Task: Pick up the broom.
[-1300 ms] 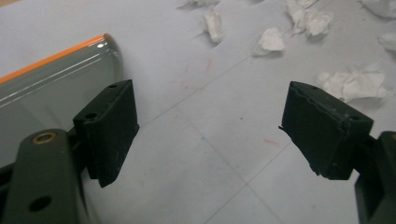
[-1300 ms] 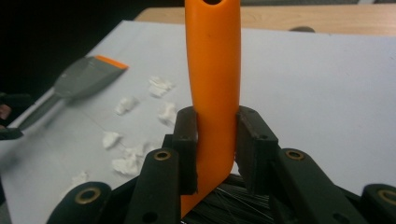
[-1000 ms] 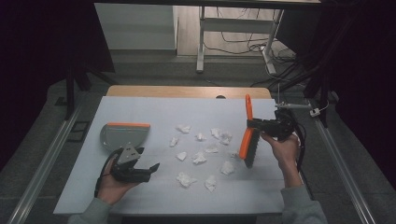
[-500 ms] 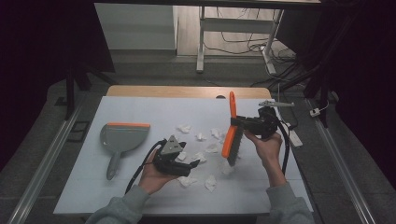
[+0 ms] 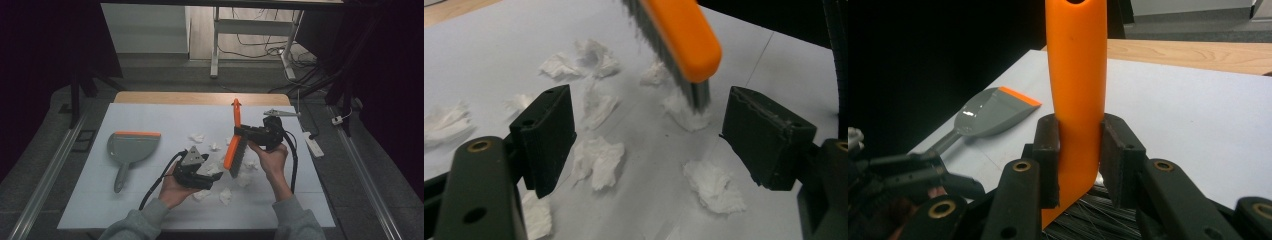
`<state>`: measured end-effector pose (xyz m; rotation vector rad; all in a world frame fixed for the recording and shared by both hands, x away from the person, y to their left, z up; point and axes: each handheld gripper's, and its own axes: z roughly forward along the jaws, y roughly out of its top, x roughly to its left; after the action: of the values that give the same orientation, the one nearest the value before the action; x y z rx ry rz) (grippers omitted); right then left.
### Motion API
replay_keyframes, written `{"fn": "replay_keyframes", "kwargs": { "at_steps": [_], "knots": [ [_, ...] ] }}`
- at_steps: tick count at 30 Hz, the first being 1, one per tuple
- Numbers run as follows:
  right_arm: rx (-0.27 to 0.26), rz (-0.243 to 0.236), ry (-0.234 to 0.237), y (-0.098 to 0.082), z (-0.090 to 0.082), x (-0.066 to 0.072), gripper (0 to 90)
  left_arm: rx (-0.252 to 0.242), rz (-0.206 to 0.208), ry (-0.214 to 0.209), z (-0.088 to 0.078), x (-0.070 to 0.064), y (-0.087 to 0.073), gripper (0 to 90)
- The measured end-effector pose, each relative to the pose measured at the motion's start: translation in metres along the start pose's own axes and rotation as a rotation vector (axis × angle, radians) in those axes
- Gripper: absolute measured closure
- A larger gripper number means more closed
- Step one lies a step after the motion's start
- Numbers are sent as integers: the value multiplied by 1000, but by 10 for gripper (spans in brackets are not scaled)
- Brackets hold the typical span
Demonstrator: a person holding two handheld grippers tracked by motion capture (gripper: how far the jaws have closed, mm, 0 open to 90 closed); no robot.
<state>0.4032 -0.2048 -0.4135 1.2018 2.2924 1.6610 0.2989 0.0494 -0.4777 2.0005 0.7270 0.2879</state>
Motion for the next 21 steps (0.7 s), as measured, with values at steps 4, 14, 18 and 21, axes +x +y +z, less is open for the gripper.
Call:
{"fn": "replay_keyframes", "kwargs": {
  "at_steps": [4,14,18,21],
  "knots": [
    [-12,10,19,-4,11,5,710,5,7,-6,13,-3,1,250],
    [-65,29,29,-8,20,18,710,-34,-9,53,24,-1,0,376],
    [-80,38,41,-10,22,20,710,-59,-39,75,21,4,1,503],
    [-85,40,47,-11,24,23,709,-59,-53,89,20,7,1,629]
  ]
}}
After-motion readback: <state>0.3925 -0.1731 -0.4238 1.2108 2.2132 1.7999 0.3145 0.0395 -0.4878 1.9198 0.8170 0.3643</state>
